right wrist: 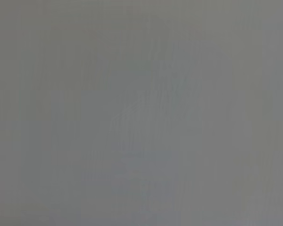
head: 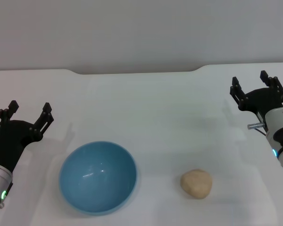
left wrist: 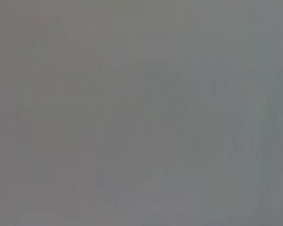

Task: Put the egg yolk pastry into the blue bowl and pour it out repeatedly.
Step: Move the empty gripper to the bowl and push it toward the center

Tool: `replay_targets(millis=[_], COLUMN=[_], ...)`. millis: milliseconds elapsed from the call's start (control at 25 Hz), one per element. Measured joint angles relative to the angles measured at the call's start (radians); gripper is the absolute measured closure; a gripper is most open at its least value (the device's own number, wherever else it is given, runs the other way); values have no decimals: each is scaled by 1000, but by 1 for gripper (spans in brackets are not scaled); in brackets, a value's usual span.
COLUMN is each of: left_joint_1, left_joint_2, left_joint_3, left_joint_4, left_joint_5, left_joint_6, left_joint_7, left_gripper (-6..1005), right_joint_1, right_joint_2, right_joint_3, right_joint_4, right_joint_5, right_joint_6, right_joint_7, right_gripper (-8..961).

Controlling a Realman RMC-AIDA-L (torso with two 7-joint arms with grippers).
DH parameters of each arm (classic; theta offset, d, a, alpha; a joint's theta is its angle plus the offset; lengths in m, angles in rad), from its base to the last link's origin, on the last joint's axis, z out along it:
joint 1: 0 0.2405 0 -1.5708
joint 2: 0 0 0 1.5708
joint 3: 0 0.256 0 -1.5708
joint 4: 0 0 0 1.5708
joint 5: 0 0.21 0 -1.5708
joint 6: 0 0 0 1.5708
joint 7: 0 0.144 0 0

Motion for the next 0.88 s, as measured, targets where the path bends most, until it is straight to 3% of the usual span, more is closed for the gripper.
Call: replay_targets(millis=[880], left_joint_1=[-33], left_joint_2=[7], left_joint_3=[-36], left_joint_4=[11], left_joint_5=[-1], left_joint_6=[5], left_joint_7=[0], left_gripper=[139], right_joint_1=[-2], right_joint_2=[2], right_joint_3=[0], right_joint_4=[-1], right_joint_5=[0], right_joint_6=[3], right_joint_7=[12], right_gripper=[259])
